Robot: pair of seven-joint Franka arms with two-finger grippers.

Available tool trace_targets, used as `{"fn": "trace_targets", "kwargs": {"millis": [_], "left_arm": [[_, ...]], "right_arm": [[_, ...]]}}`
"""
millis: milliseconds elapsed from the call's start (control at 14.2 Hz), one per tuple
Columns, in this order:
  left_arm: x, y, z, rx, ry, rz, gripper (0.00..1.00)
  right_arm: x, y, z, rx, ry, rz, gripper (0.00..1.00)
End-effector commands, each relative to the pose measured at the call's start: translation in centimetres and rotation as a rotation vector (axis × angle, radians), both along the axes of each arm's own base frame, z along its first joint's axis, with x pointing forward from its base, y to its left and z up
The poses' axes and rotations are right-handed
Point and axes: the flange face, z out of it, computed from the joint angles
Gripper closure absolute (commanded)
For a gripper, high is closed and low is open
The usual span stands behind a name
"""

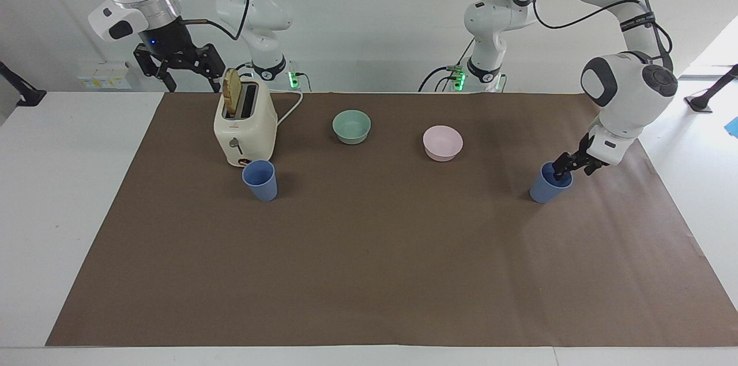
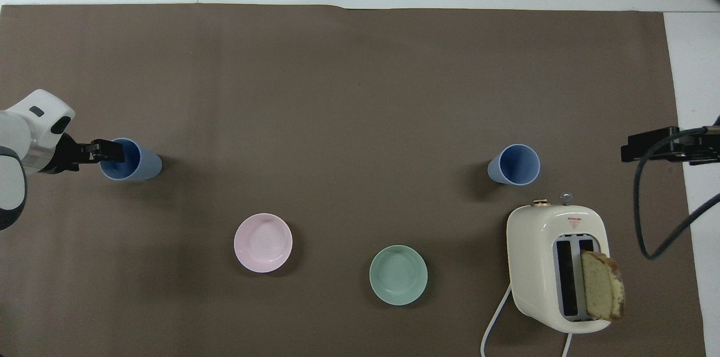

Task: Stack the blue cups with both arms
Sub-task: 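Reach the left gripper to the nearer blue cup and close on it, then lift the blue cup with the left gripper and carry it toward the center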

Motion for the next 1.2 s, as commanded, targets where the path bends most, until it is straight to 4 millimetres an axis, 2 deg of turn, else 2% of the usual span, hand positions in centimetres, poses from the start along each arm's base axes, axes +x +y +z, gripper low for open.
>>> {"fn": "trace_targets", "kwargs": {"millis": [0,70,141,423,493,634,846,916,987,1128], "left_arm": [[0.0,0.0,-0.2,-0.010,-0.020,-0.009,0.52],[0.2,-0.1,-0.2,-0.012,-0.020,-0.013,0.80],[0.3,-0.4,-0.1,-0.011,-0.023,-0.019,1.00],[1.5,-0.9,0.8,-0.015,-0.034,-0.027,1.00],[1.7,-1.0,1.4,-0.021,-0.039,-0.025,1.00],[2.7,-1.3,3.9,-0.029,-0.084,-0.017,1.00],[4.6,-5.1,9.0,-0.047,-0.139,0.016,1.00],[5.1,-7.1,10.3,-0.054,-0.148,0.032,1.00],[5.4,-9.1,11.1,-0.062,-0.154,0.048,1.00],[5.0,-13.5,11.2,-0.072,-0.152,0.048,1.00]], "right_arm": [[-0.2,-0.1,0.1,0.015,-0.014,-0.016,0.00],[-0.2,-0.1,0.1,0.015,-0.014,-0.016,0.00],[-0.2,-0.1,0.1,0.015,-0.014,-0.016,0.00],[-0.2,0.0,0.1,0.015,-0.014,-0.014,0.00],[-0.2,-0.1,0.1,0.015,-0.014,-0.016,0.00],[-0.2,-0.1,0.1,0.015,-0.014,-0.016,0.00],[-0.2,-0.1,0.1,0.015,-0.014,-0.016,0.00],[-0.2,-0.1,0.1,0.015,-0.013,-0.016,0.00],[-0.2,-0.1,0.2,0.015,-0.016,-0.016,0.00],[-0.2,-0.1,0.1,0.015,-0.014,-0.016,0.00]]}}
